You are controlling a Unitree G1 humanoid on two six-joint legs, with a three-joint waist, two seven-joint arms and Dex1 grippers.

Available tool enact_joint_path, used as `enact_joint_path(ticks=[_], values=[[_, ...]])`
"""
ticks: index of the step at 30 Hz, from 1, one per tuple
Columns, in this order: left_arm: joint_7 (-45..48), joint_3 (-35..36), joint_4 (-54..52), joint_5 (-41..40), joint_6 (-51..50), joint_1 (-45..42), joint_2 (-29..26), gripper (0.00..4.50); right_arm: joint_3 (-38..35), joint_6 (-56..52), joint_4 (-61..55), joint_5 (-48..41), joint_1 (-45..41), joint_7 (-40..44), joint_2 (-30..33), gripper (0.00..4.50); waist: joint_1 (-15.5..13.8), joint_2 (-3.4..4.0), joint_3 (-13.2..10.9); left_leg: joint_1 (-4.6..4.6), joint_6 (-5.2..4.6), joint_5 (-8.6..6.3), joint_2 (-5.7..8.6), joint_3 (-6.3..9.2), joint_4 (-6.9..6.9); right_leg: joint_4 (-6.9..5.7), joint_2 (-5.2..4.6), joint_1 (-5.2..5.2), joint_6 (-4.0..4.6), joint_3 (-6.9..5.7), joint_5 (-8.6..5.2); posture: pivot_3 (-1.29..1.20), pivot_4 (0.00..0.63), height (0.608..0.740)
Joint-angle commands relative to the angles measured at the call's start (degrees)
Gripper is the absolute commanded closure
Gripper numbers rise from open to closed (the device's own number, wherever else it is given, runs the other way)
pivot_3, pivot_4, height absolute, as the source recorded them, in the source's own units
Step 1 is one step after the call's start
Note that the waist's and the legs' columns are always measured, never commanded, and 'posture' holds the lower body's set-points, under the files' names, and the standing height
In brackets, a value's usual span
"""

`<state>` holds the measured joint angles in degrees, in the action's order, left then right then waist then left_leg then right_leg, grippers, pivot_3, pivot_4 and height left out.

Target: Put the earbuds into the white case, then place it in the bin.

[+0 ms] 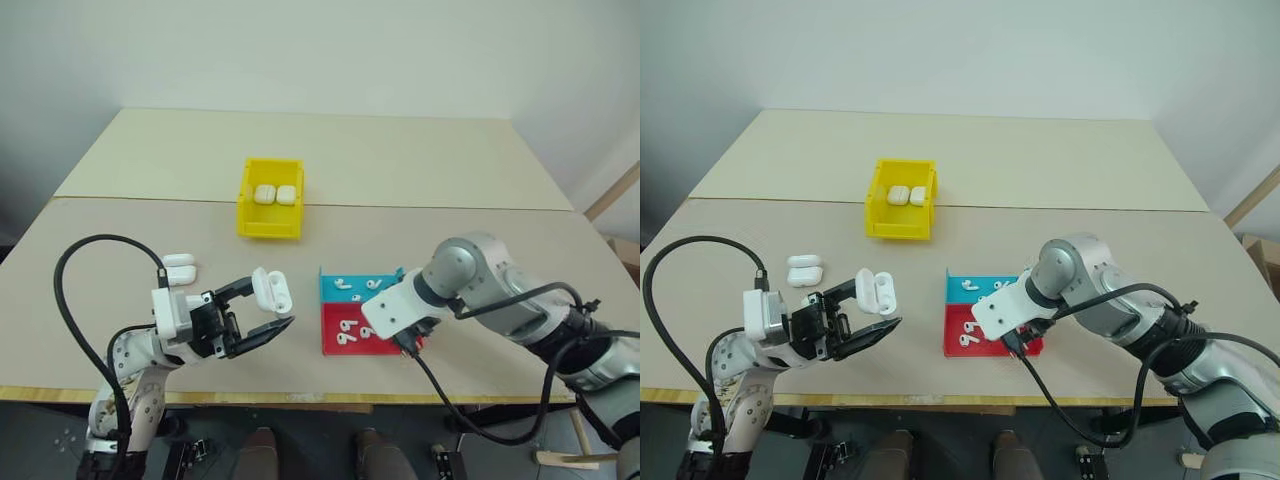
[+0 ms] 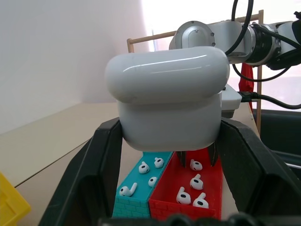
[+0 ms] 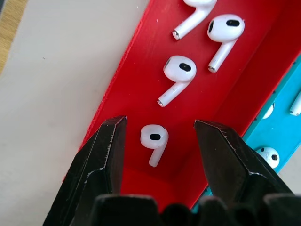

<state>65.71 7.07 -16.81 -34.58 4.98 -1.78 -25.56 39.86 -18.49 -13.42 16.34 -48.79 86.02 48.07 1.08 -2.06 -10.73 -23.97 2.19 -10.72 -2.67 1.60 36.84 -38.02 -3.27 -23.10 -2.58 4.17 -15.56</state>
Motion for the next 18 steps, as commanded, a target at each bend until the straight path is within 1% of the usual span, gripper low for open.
enact_joint_path(ticks=[1,8,18], values=[[-0.4,0.2,-2.0,-0.1,1.3,0.4,-0.6,1.75,-0.7,2.4,0.3,1.7,-0.8,0.7,-0.6,1.76,0.0,0.00,0.0,0.00,0.00,0.00,0.00,0.00,0.00,0.00,0.00,0.00,0.00,0.00,0.00,0.00,0.150,0.740],[-0.4,0.0,-2.1,0.3,1.2,0.3,-0.7,1.75,-1.1,5.3,1.4,4.2,-0.6,1.1,-1.2,1.76,0.0,0.00,0.0,0.00,0.00,0.00,0.00,0.00,0.00,0.00,0.00,0.00,0.00,0.00,0.00,0.00,0.150,0.740],[-0.2,-0.1,-1.5,0.5,1.2,-0.3,-1.1,1.75,-1.5,7.5,2.0,5.4,-0.1,2.6,-1.1,1.76,0.0,0.00,0.0,0.00,0.00,0.00,0.00,0.00,0.00,0.00,0.00,0.00,0.00,0.00,0.00,0.00,0.150,0.740]])
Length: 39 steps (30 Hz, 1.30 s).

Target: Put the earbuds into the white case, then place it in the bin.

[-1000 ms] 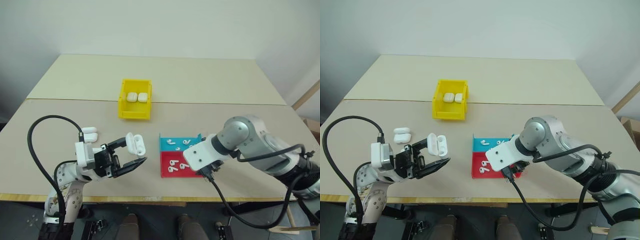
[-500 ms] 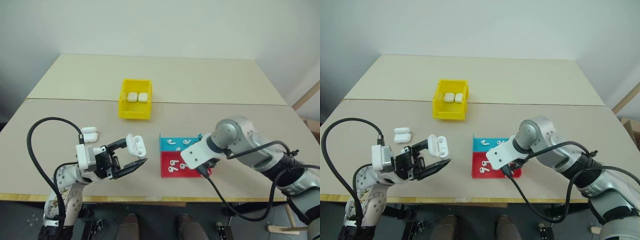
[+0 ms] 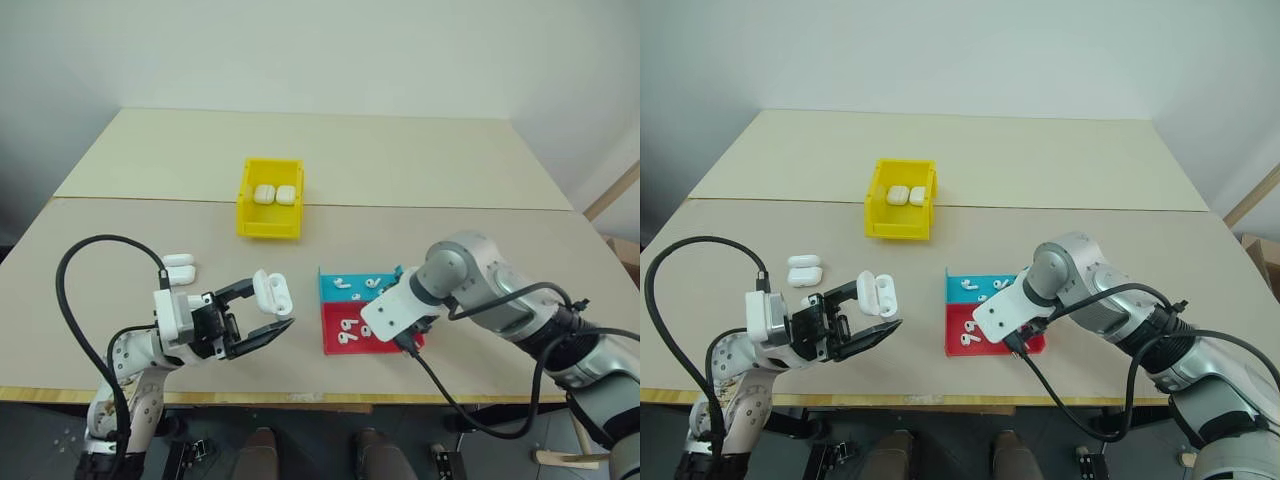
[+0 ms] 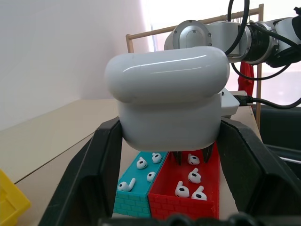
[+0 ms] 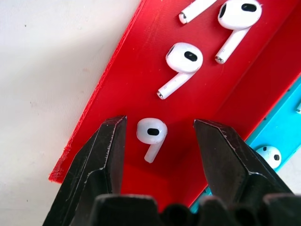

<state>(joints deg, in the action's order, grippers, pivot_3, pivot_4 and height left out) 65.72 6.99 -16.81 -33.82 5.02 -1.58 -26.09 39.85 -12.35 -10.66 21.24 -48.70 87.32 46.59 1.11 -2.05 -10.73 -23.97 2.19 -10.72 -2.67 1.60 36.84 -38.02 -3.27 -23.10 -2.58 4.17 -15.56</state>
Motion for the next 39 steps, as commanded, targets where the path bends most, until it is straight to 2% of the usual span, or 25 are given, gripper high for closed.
enact_joint_path(ticks=[1,14,18,39], values=[[-0.2,-0.1,-1.5,-0.2,1.1,-0.5,-0.6,1.75,-1.5,1.6,-0.7,0.6,-0.2,1.4,0.5,1.76,0.0,0.00,0.0,0.00,0.00,0.00,0.00,0.00,0.00,0.00,0.00,0.00,0.00,0.00,0.00,0.00,0.150,0.740],[-0.3,-0.2,-1.3,0.2,1.4,-0.7,-0.7,1.75,-1.4,5.5,1.1,3.6,-0.8,1.6,0.3,1.76,0.0,0.00,0.0,0.00,0.00,0.00,0.00,0.00,0.00,0.00,0.00,0.00,0.00,0.00,0.00,0.00,0.150,0.740],[-0.6,-0.2,-1.4,0.1,1.3,-0.7,-0.6,1.75,-1.8,5.9,1.3,3.3,-0.9,1.6,-0.2,2.64,0.0,0.00,0.0,0.00,0.00,0.00,0.00,0.00,0.00,0.00,0.00,0.00,0.00,0.00,0.00,0.00,0.150,0.740],[-0.2,-0.1,-0.8,0.3,1.4,-1.0,-1.1,1.75,-2.1,7.7,1.3,3.6,-0.8,2.2,0.0,2.64,0.0,0.00,0.0,0.00,0.00,0.00,0.00,0.00,0.00,0.00,0.00,0.00,0.00,0.00,0.00,0.00,0.150,0.740]])
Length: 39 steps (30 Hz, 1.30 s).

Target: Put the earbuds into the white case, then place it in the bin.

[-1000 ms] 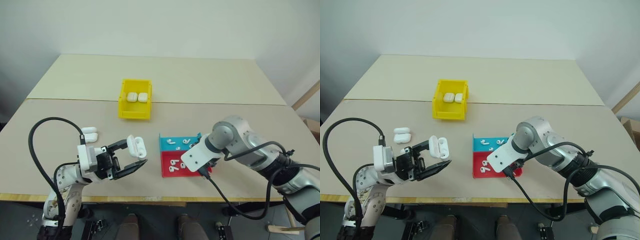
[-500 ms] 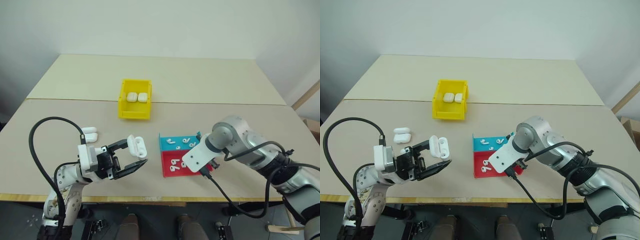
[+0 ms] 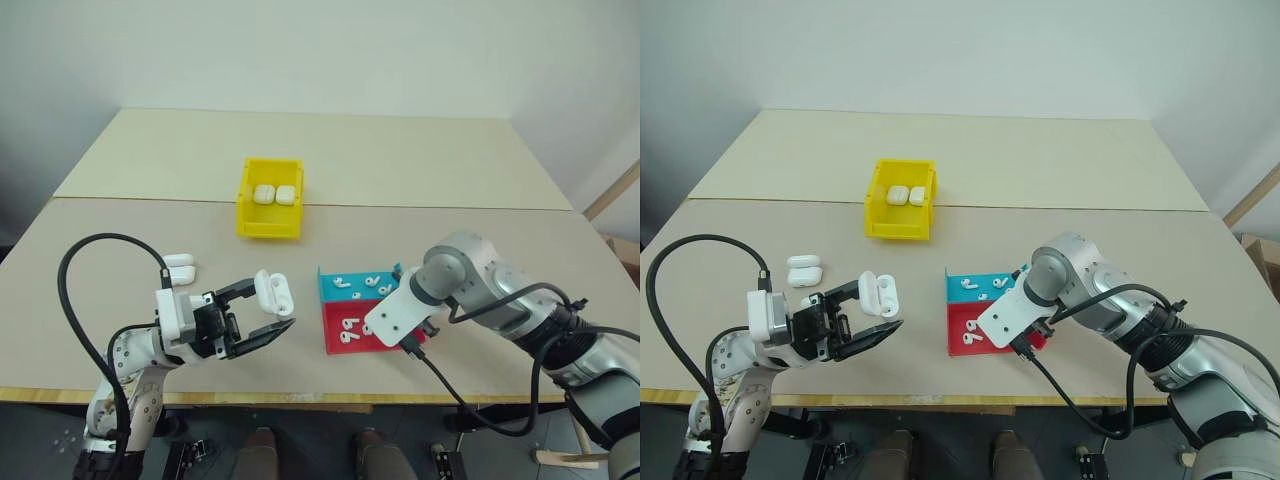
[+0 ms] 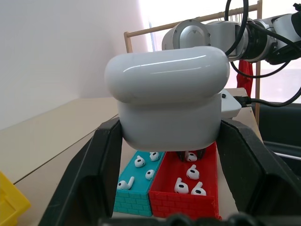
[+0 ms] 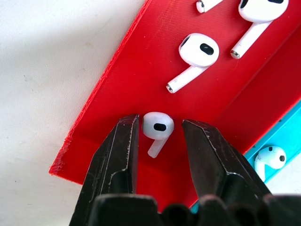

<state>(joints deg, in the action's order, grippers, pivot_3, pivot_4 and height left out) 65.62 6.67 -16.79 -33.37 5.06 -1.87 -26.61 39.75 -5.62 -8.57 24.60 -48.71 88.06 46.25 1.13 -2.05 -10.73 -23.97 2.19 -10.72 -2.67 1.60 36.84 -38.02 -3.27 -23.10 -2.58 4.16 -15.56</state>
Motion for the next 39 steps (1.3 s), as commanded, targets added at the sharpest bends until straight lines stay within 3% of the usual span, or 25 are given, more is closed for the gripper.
enact_joint_path(ticks=[1,2,6,18,23,28,30,34,39], values=[[-0.1,0.2,-0.7,-0.2,1.3,-0.7,-0.6,1.75,-2.0,1.2,-0.7,0.2,-0.7,1.6,0.5,2.64,0.0,0.00,0.0,0.00,0.00,0.00,0.00,0.00,0.00,0.00,0.00,0.00,0.00,0.00,0.00,0.00,0.150,0.740],[-0.1,0.2,-0.7,-0.2,1.3,-0.8,-0.6,1.75,-2.0,1.3,-0.7,0.1,-0.7,1.7,0.5,2.64,0.0,0.00,0.0,0.00,0.00,0.00,0.00,0.00,0.00,0.00,0.00,0.00,0.00,0.00,0.00,0.00,0.150,0.740],[0.1,0.3,-0.4,0.0,1.3,-1.0,-0.9,1.75,-2.1,1.3,-0.6,0.1,-0.7,1.6,0.4,3.55,0.0,0.00,0.0,0.00,0.00,0.00,0.00,0.00,0.00,0.00,0.00,0.00,0.00,0.00,0.00,0.00,0.150,0.740],[0.7,0.1,0.2,-0.4,1.4,-1.2,-1.0,1.75,-2.5,0.6,-1.6,0.2,-0.2,1.3,0.6,3.55,0.0,0.00,0.0,0.00,0.00,0.00,0.00,0.00,0.00,0.00,0.00,0.00,0.00,0.00,0.00,0.00,0.150,0.740],[1.0,0.2,0.8,-0.7,1.6,-2.0,-0.9,1.75,-5.8,-2.2,-5.9,-2.1,0.5,1.5,1.9,3.55,-0.1,0.01,0.0,0.00,0.00,0.00,0.00,0.00,0.00,0.00,0.00,0.00,0.00,0.00,0.00,0.00,0.150,0.740],[0.9,1.1,1.4,-3.8,1.2,-3.3,0.8,1.75,-15.0,-11.9,-12.8,-9.5,2.5,1.5,3.7,3.55,-0.2,0.01,0.0,-0.01,0.00,0.00,0.00,0.00,0.00,0.02,-0.01,0.01,0.00,-0.01,0.00,0.00,0.150,0.740],[0.5,1.1,0.8,-5.2,-0.5,-3.9,0.9,1.75,-21.2,-15.5,-14.7,-16.2,4.1,-0.1,3.0,3.55,-0.3,0.00,0.0,-0.02,0.00,0.00,0.00,0.01,0.00,0.02,-0.01,0.02,0.00,-0.01,0.00,0.00,0.150,0.740],[1.4,0.6,1.1,-8.2,-2.3,-5.4,1.6,1.75,-35.7,-26.8,-19.0,-30.9,6.3,-6.9,-3.4,3.55,-0.1,0.00,0.0,-0.01,0.00,0.00,0.00,0.06,0.00,-0.01,0.01,0.04,0.00,-0.03,0.00,0.00,0.150,0.740],[3.1,-0.5,2.0,-9.1,-3.3,-8.5,1.7,1.75,-44.7,-25.3,-23.2,-37.7,9.4,-19.2,-10.4,3.55,-0.1,-0.01,0.0,-0.01,0.00,0.00,0.00,0.10,0.00,0.01,0.04,0.07,0.00,-0.04,0.00,0.00,0.150,0.740]])
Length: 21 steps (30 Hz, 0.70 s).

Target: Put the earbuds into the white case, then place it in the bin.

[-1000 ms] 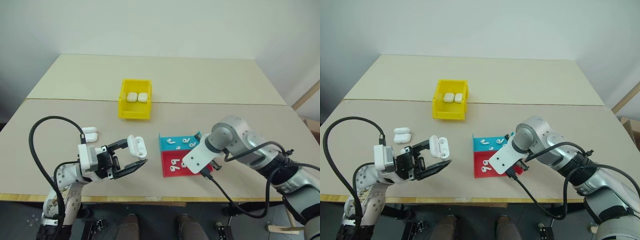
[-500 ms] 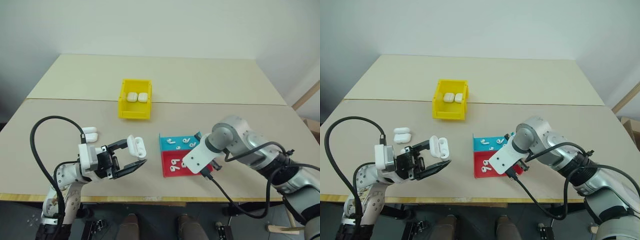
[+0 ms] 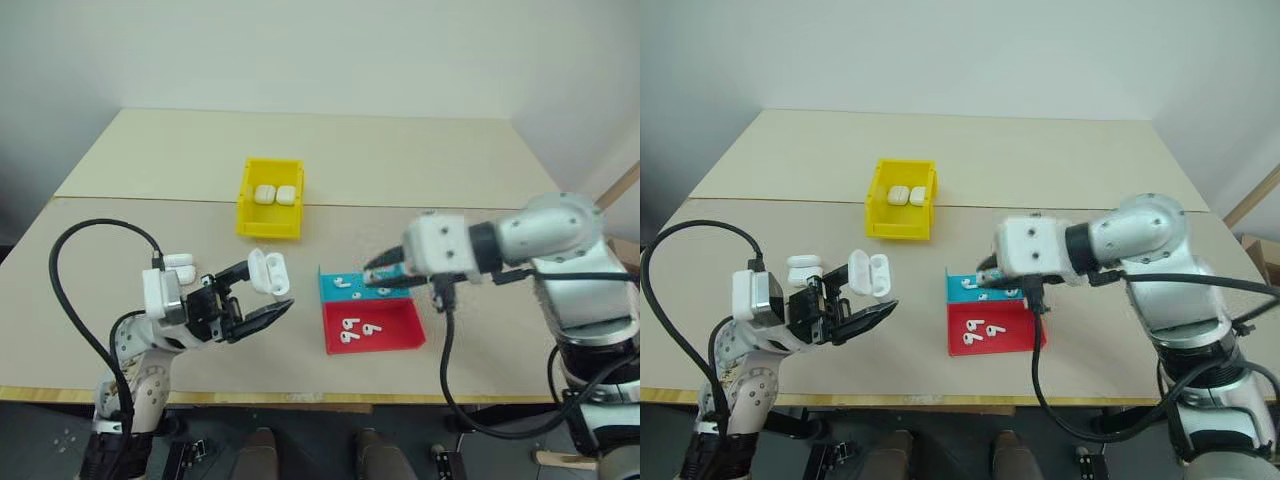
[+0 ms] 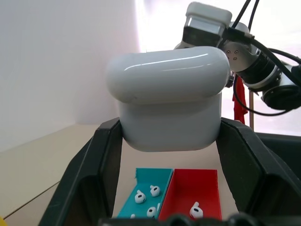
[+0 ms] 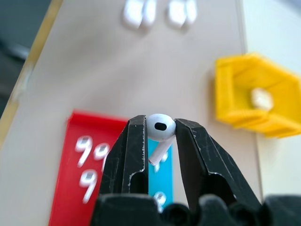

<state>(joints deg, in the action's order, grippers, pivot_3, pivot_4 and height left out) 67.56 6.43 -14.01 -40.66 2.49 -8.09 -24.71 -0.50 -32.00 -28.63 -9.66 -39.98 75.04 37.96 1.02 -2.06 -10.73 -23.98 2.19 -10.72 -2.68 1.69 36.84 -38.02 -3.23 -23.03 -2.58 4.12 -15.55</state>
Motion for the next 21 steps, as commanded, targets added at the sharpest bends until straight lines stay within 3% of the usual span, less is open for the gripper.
enact_joint_path(ticks=[1,8,15,21], values=[[1.5,-0.3,-0.5,-2.1,-1.1,-2.8,-0.3,1.75,-4.9,1.3,-3.5,-4.2,0.9,-7.7,-2.6,3.55,0.0,0.01,0.0,-0.01,0.00,0.00,0.01,0.00,0.00,-0.01,0.00,-0.02,0.00,0.01,0.00,0.00,0.150,0.740],[5.3,-2.5,1.5,-0.2,-0.4,-5.7,-0.1,1.75,-10.5,2.6,-6.4,-12.3,3.4,-23.3,-12.8,3.55,0.2,0.00,0.0,-0.04,0.00,0.00,0.00,0.01,-0.02,0.00,0.02,-0.03,0.00,0.01,0.00,0.00,0.150,0.740],[3.6,-5.3,-0.6,3.1,0.3,-4.5,1.3,1.75,-9.5,6.5,-6.3,-24.0,8.6,-22.1,-17.4,3.55,0.2,0.01,0.0,-0.08,-0.01,0.00,0.00,0.02,-0.02,0.00,0.02,-0.04,0.00,0.01,0.00,0.00,0.150,0.740],[0.6,-5.9,-5.4,3.2,-2.0,-2.7,0.4,1.75,-5.6,13.1,-3.8,-26.1,11.5,-19.2,-18.7,3.55,0.6,0.02,0.0,-0.06,-0.01,0.00,-0.02,0.03,-0.03,-0.01,0.04,-0.04,0.00,0.02,0.00,0.00,0.150,0.740]])
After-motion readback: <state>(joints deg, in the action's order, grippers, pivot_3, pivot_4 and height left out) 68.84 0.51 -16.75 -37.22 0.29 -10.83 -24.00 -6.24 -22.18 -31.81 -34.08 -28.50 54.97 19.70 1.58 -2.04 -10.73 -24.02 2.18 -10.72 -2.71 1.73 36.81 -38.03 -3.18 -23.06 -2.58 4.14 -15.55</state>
